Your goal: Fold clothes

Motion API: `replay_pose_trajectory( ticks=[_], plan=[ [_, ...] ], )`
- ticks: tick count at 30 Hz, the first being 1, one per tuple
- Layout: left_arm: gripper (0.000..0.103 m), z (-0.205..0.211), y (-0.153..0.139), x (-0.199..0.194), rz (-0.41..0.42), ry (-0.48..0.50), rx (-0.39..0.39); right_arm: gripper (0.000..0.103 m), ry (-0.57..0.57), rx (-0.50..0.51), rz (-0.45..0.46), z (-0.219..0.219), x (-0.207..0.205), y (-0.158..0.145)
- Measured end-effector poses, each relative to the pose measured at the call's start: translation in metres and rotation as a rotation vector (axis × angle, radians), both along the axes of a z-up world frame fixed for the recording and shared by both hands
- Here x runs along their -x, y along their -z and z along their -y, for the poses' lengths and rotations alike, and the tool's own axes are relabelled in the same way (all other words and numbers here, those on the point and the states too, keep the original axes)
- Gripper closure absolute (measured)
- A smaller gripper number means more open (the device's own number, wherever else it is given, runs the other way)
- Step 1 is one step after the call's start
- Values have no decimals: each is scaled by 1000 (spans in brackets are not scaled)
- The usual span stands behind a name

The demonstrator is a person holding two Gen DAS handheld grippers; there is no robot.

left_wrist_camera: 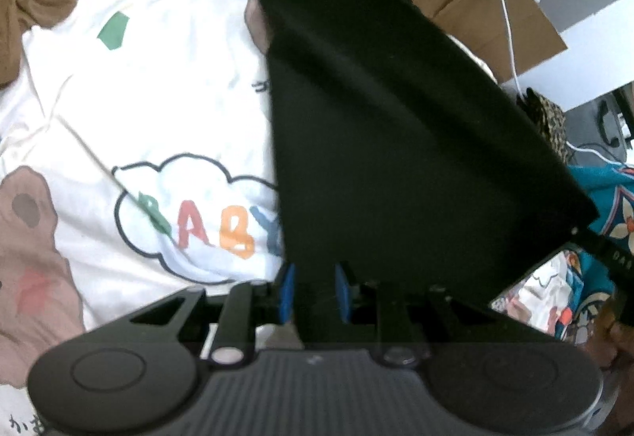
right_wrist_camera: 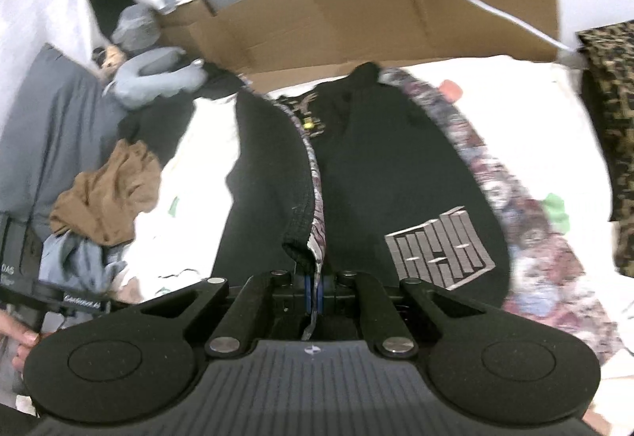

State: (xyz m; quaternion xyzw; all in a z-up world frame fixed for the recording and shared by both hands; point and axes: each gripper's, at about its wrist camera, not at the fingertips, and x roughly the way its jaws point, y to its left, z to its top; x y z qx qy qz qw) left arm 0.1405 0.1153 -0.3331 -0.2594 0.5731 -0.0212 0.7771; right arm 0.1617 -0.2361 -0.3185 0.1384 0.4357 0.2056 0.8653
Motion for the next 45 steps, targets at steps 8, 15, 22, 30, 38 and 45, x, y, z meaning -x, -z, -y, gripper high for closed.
replay_pose_trajectory(
  ticks=[8,15,22,30,38,45],
  plan=[
    [79,14,13,-3,-43,29,15,102,104,14,-32,46,6,2],
    [77,26,23,-1,-68,68,25,102,204,18,-93,79,11,28],
    [71,23,32,-2,-98,72,40,102,249,38,-145,94,15,53],
    [60,28,52,5,-76,35,110,98,237,42,-159,96,11,68],
    [59,19,59,10,-38,20,149,97,289,14,-214,107,7,91],
    [77,20,67,1,-23,35,202,97,305,-13,-214,109,3,97]
  ],
)
